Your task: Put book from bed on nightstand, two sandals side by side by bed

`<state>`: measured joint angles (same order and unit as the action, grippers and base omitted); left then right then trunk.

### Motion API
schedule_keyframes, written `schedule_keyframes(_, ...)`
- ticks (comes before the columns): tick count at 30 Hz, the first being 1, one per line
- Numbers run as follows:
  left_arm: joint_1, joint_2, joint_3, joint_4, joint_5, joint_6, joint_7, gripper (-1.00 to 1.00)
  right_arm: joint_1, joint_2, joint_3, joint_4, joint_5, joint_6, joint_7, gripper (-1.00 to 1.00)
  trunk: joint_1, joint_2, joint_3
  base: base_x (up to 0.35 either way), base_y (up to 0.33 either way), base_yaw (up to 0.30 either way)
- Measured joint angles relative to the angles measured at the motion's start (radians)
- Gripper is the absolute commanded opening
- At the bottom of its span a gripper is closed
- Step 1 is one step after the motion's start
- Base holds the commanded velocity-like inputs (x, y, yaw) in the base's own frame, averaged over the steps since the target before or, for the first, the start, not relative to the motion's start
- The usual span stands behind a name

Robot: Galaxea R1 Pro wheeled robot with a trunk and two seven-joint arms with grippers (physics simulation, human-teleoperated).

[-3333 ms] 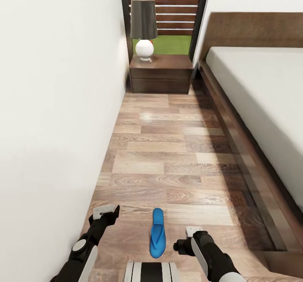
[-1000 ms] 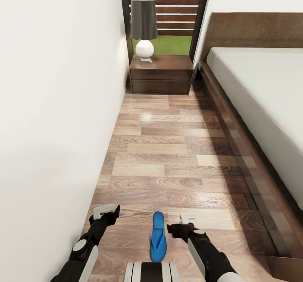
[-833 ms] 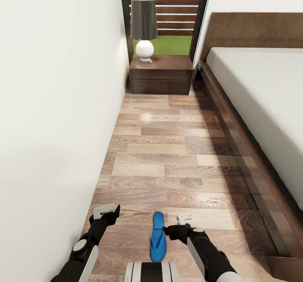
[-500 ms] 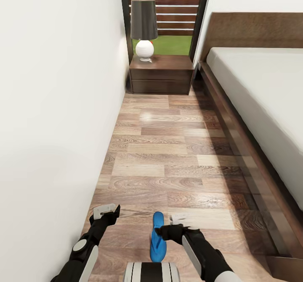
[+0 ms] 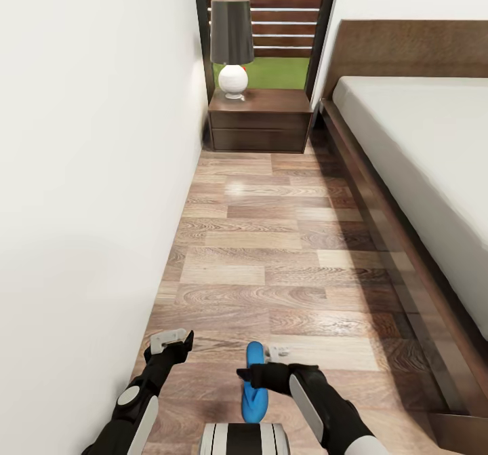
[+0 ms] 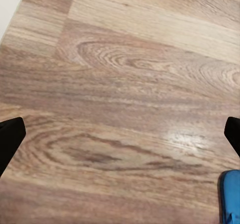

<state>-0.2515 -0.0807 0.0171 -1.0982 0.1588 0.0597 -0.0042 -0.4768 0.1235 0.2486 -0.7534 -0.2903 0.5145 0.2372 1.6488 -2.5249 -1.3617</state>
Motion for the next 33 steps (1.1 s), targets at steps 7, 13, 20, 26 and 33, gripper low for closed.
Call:
schedule_keyframes(7,0.0,0.0,0.0,0.0,0.0,0.0,0.0,1.0,0.0,-0.001,0.011,-0.05,-0.007,0.101,0.119,1.0,0.0,0.0,0.0,0.0,0.0,0.0)
schedule_keyframes(13,0.0,0.0,0.0,0.0,0.0,0.0,0.0,1.0,0.0,0.002,0.014,-0.055,-0.009,0.117,-0.076,1.0,0.0,0.0,0.0,0.0,0.0,0.0)
schedule_keyframes(20,0.0,-0.001,-0.001,0.0,0.0,-0.001,0.0,1.0,0.0,0.004,0.012,-0.058,-0.001,0.116,-0.377,1.0,0.0,0.0,0.0,0.0,0.0,0.0)
schedule_keyframes(26,0.0,-0.001,-0.001,0.0,0.0,-0.001,0.0,1.0,0.0,0.004,0.012,-0.058,-0.005,0.116,-0.411,1.0,0.0,0.0,0.0,0.0,0.0,0.0)
schedule_keyframes(33,0.0,-0.002,-0.002,0.001,0.0,-0.001,0.0,1.0,0.0,0.004,0.015,-0.057,-0.018,0.116,-0.413,1.0,0.0,0.0,0.0,0.0,0.0,0.0)
